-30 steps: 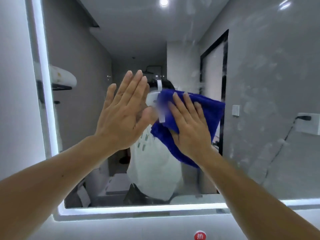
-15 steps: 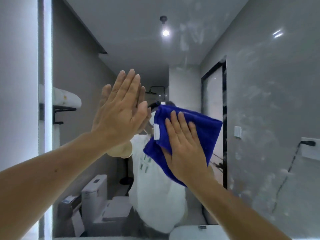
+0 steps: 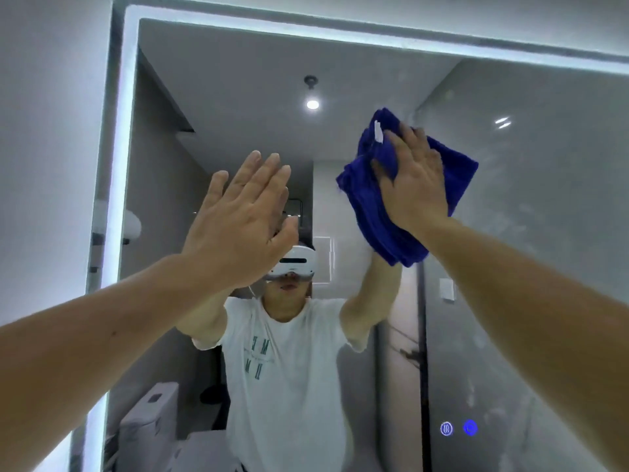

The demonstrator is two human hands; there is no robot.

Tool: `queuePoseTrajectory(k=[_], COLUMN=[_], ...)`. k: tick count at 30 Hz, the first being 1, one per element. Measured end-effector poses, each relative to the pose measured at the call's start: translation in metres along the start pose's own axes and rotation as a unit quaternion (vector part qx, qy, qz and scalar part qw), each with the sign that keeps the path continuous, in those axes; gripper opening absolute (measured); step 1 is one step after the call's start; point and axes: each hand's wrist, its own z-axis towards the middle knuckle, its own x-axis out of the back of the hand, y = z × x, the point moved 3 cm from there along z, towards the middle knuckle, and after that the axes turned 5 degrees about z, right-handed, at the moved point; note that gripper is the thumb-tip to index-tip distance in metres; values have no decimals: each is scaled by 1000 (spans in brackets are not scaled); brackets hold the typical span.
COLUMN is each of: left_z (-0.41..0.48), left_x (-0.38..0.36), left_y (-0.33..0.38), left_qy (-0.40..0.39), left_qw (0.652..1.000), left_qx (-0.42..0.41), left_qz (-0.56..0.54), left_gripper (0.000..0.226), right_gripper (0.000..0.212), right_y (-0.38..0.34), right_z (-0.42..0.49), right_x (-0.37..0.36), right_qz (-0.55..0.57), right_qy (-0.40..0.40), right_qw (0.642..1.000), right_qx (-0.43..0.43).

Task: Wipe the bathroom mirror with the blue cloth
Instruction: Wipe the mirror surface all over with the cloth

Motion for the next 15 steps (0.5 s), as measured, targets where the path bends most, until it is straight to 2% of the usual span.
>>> queuePoseTrajectory(k=[2, 4, 7, 10, 13, 15], left_z=[3, 4, 1, -1, 0, 6], left_x=[0, 2, 5, 8, 11, 14], left_y=[-3, -3, 2, 3, 3, 4], left_qy=[16, 38, 45, 29, 23, 24], left_qw=[1000, 999, 998, 999, 1000, 1000], left_qx=[-4, 1, -4, -4, -2, -4], left_qz=[3, -14, -32, -29, -10, 0], left_gripper=[72, 70, 68, 70, 70, 70], right_gripper=[56, 58, 57, 56, 54, 53], right_y=[-19, -37, -43, -28, -7, 6], right_z=[5, -17, -76, -126, -124, -94], right_x=[-12, -23, -30, -31, -21, -12], right_qz=[3, -19, -43, -60, -75, -75], right_qy=[40, 55, -14, -93, -154, -161], right_qw=[997, 998, 994, 968, 927, 918], right_qx=[-62, -38, 95, 225, 334, 354])
